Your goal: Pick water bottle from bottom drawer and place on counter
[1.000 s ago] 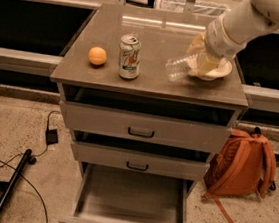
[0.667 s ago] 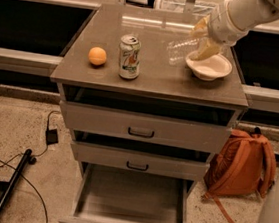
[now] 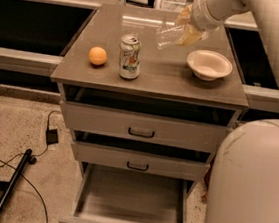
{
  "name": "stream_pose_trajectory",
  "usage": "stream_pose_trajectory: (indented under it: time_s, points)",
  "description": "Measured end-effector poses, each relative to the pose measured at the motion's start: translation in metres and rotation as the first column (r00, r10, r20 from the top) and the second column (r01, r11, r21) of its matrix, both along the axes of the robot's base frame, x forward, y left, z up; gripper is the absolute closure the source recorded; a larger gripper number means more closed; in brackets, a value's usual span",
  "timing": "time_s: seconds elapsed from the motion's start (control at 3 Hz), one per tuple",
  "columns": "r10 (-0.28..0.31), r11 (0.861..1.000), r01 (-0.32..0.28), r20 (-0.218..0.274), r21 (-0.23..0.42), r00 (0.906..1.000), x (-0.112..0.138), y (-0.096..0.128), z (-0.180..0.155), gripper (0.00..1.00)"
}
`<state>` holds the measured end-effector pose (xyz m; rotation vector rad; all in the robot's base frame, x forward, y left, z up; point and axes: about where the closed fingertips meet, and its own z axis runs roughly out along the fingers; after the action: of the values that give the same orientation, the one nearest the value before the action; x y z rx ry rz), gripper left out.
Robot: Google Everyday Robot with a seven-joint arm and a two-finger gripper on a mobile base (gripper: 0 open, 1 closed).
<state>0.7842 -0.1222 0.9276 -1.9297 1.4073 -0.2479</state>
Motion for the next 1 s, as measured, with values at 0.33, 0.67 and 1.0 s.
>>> stream_pose_trajectory:
  time_s: [0.33, 0.67, 1.0]
  points:
    - [-0.031, 0.999, 0.031, 0.030, 0.014, 0.9991, 0.028, 0.009, -0.006, 1.00]
    - [-0.028, 0.998, 0.027, 0.017, 0.057, 0.9995, 0.041, 0.021, -0.019, 1.00]
    - [-0.017, 0.995, 0.020, -0.030, 0.102, 0.9994, 0.043, 0.033, -0.032, 0.84]
